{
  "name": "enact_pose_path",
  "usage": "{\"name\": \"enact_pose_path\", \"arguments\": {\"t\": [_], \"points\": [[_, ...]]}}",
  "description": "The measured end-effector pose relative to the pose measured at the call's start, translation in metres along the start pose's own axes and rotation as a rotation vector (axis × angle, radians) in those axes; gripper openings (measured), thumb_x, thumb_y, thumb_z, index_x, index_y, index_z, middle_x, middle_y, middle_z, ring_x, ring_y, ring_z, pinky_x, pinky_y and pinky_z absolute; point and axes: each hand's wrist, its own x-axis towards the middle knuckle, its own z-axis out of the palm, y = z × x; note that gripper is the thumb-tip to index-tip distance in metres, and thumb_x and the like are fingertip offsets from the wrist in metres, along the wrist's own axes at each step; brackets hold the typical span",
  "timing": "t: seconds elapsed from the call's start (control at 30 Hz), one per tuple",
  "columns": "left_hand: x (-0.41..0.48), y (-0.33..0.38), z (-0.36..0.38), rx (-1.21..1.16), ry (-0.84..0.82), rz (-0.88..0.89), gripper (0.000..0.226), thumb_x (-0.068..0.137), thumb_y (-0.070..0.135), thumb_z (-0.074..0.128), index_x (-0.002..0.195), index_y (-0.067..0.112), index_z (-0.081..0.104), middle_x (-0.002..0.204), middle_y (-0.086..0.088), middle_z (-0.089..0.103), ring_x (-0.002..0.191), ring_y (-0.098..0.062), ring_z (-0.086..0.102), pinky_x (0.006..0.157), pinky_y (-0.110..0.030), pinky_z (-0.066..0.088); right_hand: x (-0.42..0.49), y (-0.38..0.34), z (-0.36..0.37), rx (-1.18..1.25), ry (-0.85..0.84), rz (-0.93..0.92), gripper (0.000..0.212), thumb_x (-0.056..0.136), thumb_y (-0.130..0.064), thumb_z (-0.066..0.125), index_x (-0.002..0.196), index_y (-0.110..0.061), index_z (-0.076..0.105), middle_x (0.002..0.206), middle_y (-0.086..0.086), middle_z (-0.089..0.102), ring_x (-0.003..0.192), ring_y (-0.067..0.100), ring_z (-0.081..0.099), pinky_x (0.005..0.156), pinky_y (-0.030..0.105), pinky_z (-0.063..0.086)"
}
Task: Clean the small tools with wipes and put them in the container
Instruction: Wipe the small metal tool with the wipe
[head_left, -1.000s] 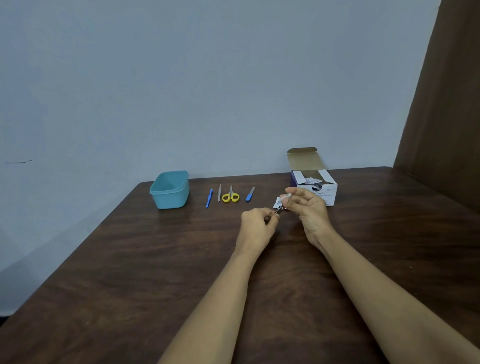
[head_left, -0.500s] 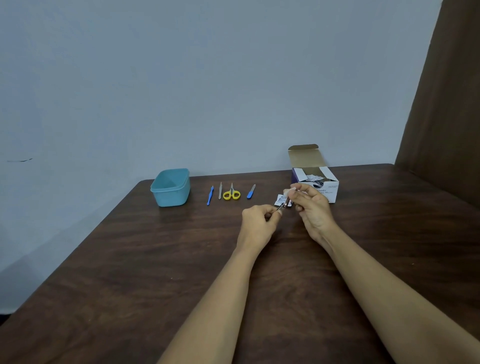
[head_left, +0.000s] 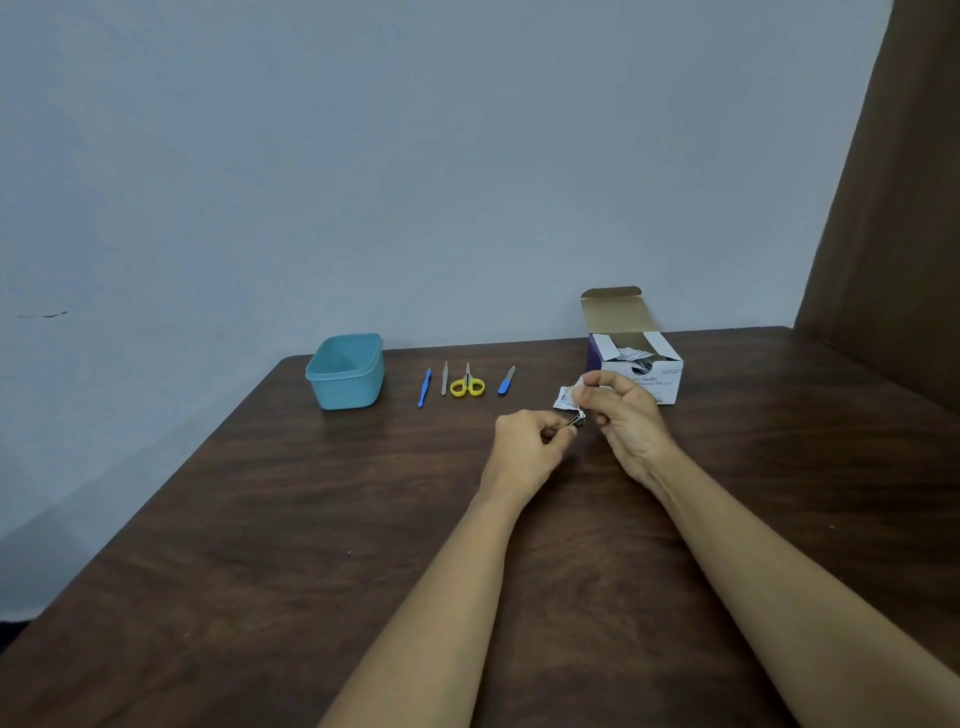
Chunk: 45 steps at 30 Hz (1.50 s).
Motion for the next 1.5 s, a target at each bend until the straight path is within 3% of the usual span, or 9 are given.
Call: {"name": "enact_pose_path", "arguments": {"t": [0.17, 0.3, 0.4, 0.53, 0.67, 0.8, 0.9, 1.1, 1.5], "points": [[0.001, 0.000, -0.001, -0.018, -0.025, -0.012, 0.015, 0.091, 0.022, 0.063, 0.092, 0.015, 0.076, 0.080, 0.003, 0.070, 0.072, -0.001, 0.059, 0.066, -0.012, 0.043, 0.002, -0.002, -0.002, 0.005, -0.030, 0.046, 0.025, 0.081, 0.007, 0.064, 0.094, -0.013, 0.058, 0.066, -0.005, 0.071, 0.056, -0.002, 0.060, 0.056, 0.017, 0.033], [0.002, -0.001, 0.000, -0.021, -0.008, -0.006, 0.015, 0.090, 0.022, 0.064, 0.094, 0.015, 0.076, 0.081, 0.003, 0.071, 0.070, 0.002, 0.059, 0.061, -0.006, 0.040, 0.002, -0.002, -0.001, 0.058, -0.012, 0.037, 0.026, 0.079, 0.012, 0.064, 0.087, -0.011, 0.055, 0.060, -0.005, 0.068, 0.052, -0.001, 0.059, 0.050, 0.012, 0.041], [0.001, 0.000, -0.001, -0.023, 0.002, 0.014, 0.015, 0.091, 0.021, 0.064, 0.094, 0.013, 0.076, 0.080, 0.005, 0.070, 0.069, 0.003, 0.060, 0.062, -0.002, 0.039, 0.003, -0.001, 0.001, 0.035, 0.013, 0.029, 0.022, 0.079, 0.006, 0.067, 0.083, -0.013, 0.058, 0.062, -0.007, 0.067, 0.052, -0.002, 0.056, 0.052, 0.013, 0.037], [0.000, 0.000, 0.001, -0.008, -0.011, 0.033, 0.016, 0.091, 0.021, 0.062, 0.089, 0.012, 0.076, 0.080, -0.003, 0.073, 0.078, -0.011, 0.066, 0.072, -0.022, 0.047, 0.005, 0.001, 0.001, -0.032, 0.021, 0.037, 0.016, 0.083, -0.001, 0.066, 0.083, -0.017, 0.061, 0.067, -0.010, 0.070, 0.053, -0.004, 0.054, 0.056, 0.019, 0.029], [0.002, -0.002, 0.002, 0.029, -0.056, 0.018, 0.017, 0.093, 0.024, 0.060, 0.090, 0.016, 0.075, 0.081, -0.004, 0.072, 0.078, -0.014, 0.065, 0.073, -0.030, 0.050, 0.004, 0.004, 0.001, -0.022, 0.033, -0.014, 0.008, 0.086, -0.011, 0.066, 0.093, -0.013, 0.065, 0.082, -0.005, 0.073, 0.062, -0.004, 0.058, 0.055, 0.013, 0.036], [0.002, -0.003, 0.001, 0.016, -0.036, 0.020, 0.018, 0.094, 0.024, 0.060, 0.094, 0.014, 0.074, 0.078, -0.001, 0.069, 0.069, -0.009, 0.058, 0.065, -0.016, 0.043, 0.007, 0.006, -0.003, 0.103, 0.141, -0.044, 0.010, 0.086, -0.012, 0.068, 0.095, -0.014, 0.066, 0.081, -0.007, 0.074, 0.063, -0.001, 0.055, 0.053, 0.012, 0.035], [0.003, -0.005, 0.000, -0.186, 0.009, -0.010, 0.018, 0.095, 0.021, 0.058, 0.092, 0.014, 0.074, 0.078, 0.003, 0.070, 0.065, 0.000, 0.058, 0.068, -0.011, 0.046, 0.010, 0.005, -0.008, 0.187, 0.225, -0.038, 0.010, 0.086, -0.009, 0.068, 0.092, -0.015, 0.066, 0.076, -0.007, 0.074, 0.070, 0.005, 0.057, 0.057, 0.016, 0.034], [0.002, -0.004, -0.002, -0.463, 0.030, -0.051, 0.018, 0.096, 0.018, 0.057, 0.090, 0.016, 0.074, 0.076, 0.001, 0.071, 0.064, -0.002, 0.059, 0.063, -0.011, 0.045, 0.006, 0.009, -0.003, -0.057, 0.025, -0.048, 0.011, 0.085, -0.004, 0.067, 0.092, -0.013, 0.068, 0.074, -0.003, 0.072, 0.067, 0.005, 0.063, 0.064, 0.019, 0.042], [0.001, -0.001, -0.006, -0.490, 0.028, -0.093, 0.020, 0.098, 0.017, 0.054, 0.096, 0.011, 0.073, 0.074, 0.002, 0.068, 0.060, 0.003, 0.058, 0.058, -0.010, 0.045, 0.000, 0.006, -0.001, -0.097, -0.104, -0.063, 0.028, 0.082, 0.012, 0.061, 0.098, -0.010, 0.067, 0.076, 0.002, 0.073, 0.064, 0.011, 0.065, 0.071, 0.023, 0.052]]}}
